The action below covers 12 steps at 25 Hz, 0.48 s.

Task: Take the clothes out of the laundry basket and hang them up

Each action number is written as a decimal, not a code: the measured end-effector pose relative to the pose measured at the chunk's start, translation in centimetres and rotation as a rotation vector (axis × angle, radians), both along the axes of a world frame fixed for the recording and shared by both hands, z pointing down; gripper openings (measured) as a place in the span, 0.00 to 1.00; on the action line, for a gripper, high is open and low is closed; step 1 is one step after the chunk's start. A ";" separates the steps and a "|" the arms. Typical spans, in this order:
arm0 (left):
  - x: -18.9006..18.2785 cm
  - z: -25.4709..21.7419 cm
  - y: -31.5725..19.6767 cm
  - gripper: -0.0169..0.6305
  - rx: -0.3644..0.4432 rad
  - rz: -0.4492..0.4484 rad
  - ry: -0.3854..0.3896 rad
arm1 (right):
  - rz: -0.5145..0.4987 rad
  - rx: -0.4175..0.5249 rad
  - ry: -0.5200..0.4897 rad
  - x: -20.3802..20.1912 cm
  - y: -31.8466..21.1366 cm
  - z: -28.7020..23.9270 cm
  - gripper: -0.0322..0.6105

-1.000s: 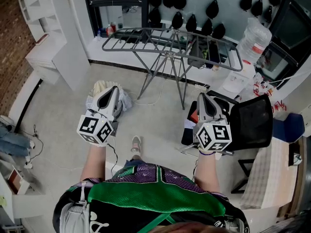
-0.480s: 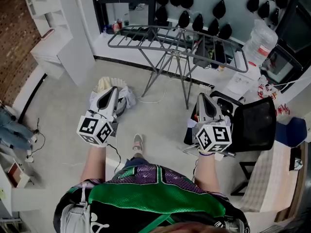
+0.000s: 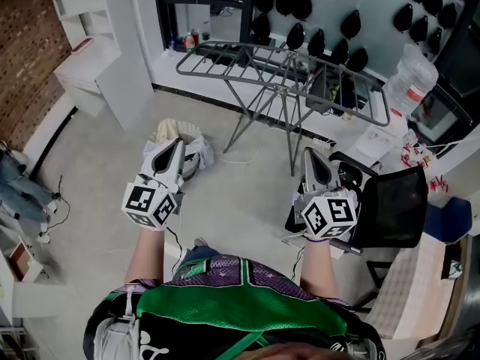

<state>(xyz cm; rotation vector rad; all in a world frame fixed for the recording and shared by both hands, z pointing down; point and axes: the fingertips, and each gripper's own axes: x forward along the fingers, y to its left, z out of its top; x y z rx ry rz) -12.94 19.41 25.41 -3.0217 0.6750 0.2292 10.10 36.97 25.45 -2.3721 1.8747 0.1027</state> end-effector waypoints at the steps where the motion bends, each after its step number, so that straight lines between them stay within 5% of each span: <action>1: -0.2 0.1 -0.5 0.05 -0.004 -0.006 -0.001 | -0.007 -0.001 0.004 -0.2 -0.7 -0.1 0.05; 12: -3.0 -0.1 -7.8 0.05 -0.009 -0.041 -0.011 | -0.050 -0.001 0.001 -2.5 -9.6 -0.7 0.05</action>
